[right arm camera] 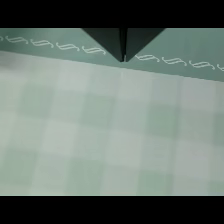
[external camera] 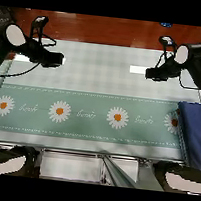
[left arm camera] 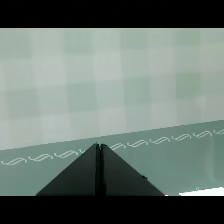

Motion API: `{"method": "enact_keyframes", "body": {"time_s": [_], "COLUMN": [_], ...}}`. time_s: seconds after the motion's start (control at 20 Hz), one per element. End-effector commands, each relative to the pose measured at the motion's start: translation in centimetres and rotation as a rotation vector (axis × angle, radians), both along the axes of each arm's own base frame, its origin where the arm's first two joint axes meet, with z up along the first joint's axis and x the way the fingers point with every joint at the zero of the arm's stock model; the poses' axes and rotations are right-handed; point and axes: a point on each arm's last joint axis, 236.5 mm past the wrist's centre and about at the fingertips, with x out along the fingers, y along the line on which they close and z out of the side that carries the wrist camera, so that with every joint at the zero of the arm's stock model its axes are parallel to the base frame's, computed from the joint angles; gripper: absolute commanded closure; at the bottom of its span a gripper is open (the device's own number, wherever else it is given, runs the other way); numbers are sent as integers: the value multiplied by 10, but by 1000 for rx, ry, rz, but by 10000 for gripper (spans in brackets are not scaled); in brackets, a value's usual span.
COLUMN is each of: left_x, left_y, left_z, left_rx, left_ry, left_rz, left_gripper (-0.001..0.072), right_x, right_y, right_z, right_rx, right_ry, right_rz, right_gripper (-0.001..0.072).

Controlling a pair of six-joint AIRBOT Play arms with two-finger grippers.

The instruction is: Fold the shirts.

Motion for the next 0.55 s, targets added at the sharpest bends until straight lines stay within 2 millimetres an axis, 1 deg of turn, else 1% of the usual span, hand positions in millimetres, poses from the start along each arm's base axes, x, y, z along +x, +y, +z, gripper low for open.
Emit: {"method": "enact_keyframes", "body": {"time_s": [0.0, 0.5], "left_x": [-4, -3], "left_y": [2, 2], "left_z": [-6, -8], "left_rx": [9, 10], "left_ry": [18, 23], "left_rz": [1, 1], "left_gripper": [688, 688], "right_x": [-3, -3], "right_y": [-2, -2], "right_z": [-5, -5], "right_rx": [-22, -22], "right_ry": [15, 15], "right_rz": [2, 2], "right_gripper": [684, 684]}}
